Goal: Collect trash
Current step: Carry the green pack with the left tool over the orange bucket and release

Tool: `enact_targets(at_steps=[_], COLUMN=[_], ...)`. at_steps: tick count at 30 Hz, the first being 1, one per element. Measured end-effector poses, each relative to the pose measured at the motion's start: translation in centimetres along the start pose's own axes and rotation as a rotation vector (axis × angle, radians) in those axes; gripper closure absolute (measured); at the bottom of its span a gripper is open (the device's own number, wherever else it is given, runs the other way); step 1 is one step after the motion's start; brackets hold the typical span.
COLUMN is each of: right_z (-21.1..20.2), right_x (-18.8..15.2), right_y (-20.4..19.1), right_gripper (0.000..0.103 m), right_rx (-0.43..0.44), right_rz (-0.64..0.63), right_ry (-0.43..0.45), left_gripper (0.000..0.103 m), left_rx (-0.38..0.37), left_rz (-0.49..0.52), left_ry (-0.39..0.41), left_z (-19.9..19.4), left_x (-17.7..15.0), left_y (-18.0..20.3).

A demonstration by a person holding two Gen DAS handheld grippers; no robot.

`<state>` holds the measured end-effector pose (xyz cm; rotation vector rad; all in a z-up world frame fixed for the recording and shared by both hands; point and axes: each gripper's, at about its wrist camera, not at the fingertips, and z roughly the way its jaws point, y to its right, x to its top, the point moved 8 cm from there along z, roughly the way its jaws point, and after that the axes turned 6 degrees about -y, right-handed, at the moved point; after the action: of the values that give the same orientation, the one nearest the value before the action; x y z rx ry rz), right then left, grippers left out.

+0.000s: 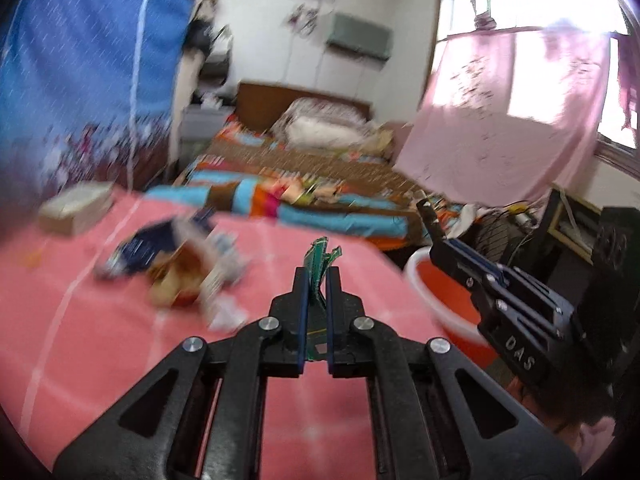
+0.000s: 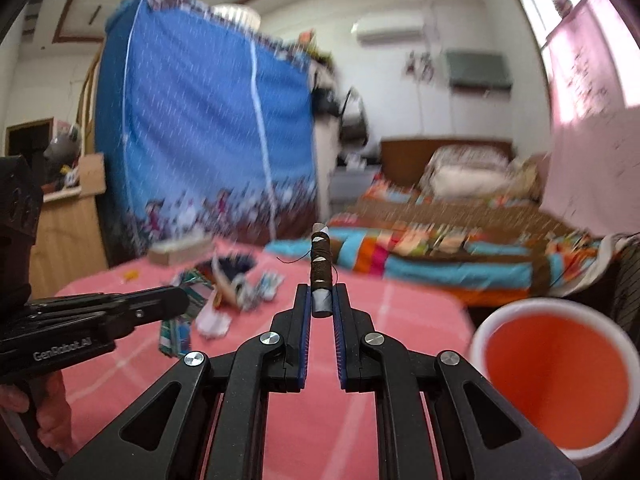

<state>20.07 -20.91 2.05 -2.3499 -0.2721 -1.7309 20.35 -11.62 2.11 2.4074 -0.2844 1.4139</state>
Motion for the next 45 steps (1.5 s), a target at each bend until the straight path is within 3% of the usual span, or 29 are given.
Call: enact_targets(at_steps=[7, 15, 22, 25, 33, 45], right_z=[-3.6, -5.8, -5.5, -5.1, -3.8, -3.2], right_x=[2.8, 2.2, 0.2, -0.8, -3.2, -4.6], right_y=[5.4, 12.3, 16.4, 17.7, 19.5, 20.7], right_gripper=[0.094, 0.094, 0.094, 0.094, 0.094, 0.093], right_rx=[-0.167, -0.326, -0.414, -0.434, -0.406, -0.381], right_rz=[0.077, 0.202, 0.290, 0.331, 0.450, 0.543], right_ry=[0.174, 0.201, 0.103, 0.044, -0.075, -0.146], left_gripper=[0.094, 0.093, 0.093, 0.093, 0.093, 0.090], left_rx=[-0.116, -0.258, -0.345, -0.345, -0.343, -0.342], left_rz=[0.154, 0.261, 0.245, 0.240, 0.177, 0.130], left_ry=[0.176, 0.198, 0.047, -0.031, -0.246, -0.401], left_z=[-0.1, 2.8, 7.0, 9.0, 13.4, 16.3], left_x=[4.4, 6.7, 6.1, 5.0, 2.9, 0.6], left_y=[5.9, 12.3, 15.5, 16.6, 17.3, 17.7])
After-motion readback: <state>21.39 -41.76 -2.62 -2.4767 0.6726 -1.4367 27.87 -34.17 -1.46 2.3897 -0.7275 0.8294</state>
